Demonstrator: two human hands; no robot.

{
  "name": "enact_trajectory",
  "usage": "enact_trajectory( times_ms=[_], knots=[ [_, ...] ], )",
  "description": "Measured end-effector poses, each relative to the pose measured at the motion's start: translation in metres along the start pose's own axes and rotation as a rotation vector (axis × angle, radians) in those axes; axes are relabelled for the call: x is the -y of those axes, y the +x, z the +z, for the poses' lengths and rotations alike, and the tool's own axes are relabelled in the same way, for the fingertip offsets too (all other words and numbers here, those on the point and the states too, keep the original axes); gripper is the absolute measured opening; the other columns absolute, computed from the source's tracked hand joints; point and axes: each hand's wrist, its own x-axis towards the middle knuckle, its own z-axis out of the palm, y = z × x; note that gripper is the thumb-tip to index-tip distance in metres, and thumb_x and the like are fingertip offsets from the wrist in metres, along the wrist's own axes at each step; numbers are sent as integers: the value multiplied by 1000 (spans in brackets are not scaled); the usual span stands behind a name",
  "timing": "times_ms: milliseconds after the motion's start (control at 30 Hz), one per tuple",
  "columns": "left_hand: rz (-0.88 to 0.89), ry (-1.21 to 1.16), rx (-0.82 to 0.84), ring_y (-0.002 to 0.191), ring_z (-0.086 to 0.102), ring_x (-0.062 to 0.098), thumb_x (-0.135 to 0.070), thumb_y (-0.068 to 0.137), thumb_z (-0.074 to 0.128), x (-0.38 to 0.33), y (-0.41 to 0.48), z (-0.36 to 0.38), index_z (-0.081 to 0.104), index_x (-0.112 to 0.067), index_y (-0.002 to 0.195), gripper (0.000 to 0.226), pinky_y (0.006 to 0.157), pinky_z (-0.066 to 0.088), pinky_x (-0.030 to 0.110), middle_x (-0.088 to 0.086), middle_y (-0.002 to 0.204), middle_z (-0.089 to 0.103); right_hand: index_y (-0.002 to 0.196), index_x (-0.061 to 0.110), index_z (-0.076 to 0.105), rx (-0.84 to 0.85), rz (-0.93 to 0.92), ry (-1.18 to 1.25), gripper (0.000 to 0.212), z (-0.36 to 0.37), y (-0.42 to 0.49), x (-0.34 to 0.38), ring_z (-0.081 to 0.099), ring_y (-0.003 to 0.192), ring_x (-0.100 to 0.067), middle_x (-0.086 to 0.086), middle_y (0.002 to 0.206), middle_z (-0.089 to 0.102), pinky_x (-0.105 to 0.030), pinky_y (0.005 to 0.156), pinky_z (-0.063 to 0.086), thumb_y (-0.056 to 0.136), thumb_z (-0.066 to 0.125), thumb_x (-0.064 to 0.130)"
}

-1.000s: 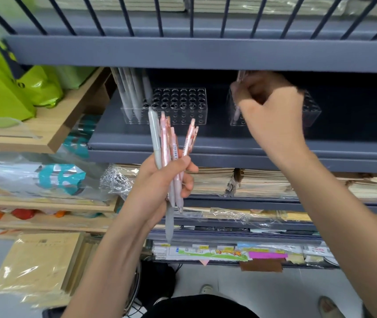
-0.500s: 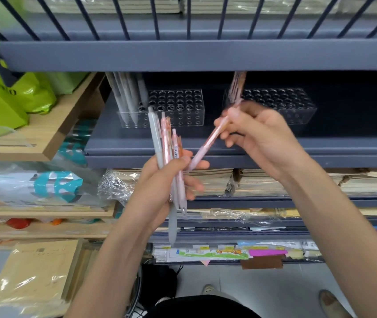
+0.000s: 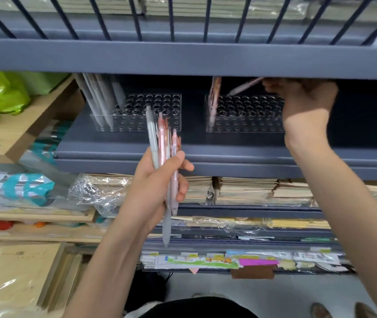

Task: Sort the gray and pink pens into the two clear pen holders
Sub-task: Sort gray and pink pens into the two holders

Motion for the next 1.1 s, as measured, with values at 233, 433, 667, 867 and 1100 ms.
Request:
enact_trajectory(
  times_ms=[233,433,667,867,1100],
  knots=[
    [26,-2,-51,45,49,15,-25,96,63,5,0,7,57,-11,113,23,39,39,23,5,79,68,65,29,64,222,-31,-480,31,15,21,-16,67,81,-8,15,74,70,-24,89,52,90,58,12],
    [31,-9,-96,44,48,14,-27,94,63,4,1,13,59,-7,108,25,39,38,22,2,74,66,103,16,67,474,-128,-777,23,33,27,-22,54,91,-1,10,100,64,-3,77,30,100,51,32],
    [32,-8,-130,45,49,14,-24,95,64,4,-2,12,58,-1,113,30,39,40,22,2,72,63,101,5,65,514,-192,-836,26,38,31,-24,63,98,-24,-3,99,68,-25,91,41,103,46,24],
    [25,3,-124,48,52,14,-28,92,68,8,-6,11,62,-6,113,31,42,44,22,2,74,65,95,8,64,566,-147,-870,30,43,35,-21,64,87,-13,-2,91,69,-23,78,40,103,43,27],
    [38,9,-118,48,52,14,-29,91,68,9,-10,11,62,-8,112,30,43,44,22,3,74,65,101,24,64,475,31,-679,22,36,26,-17,66,92,-6,14,92,67,-32,95,47,97,52,42]
  ],
)
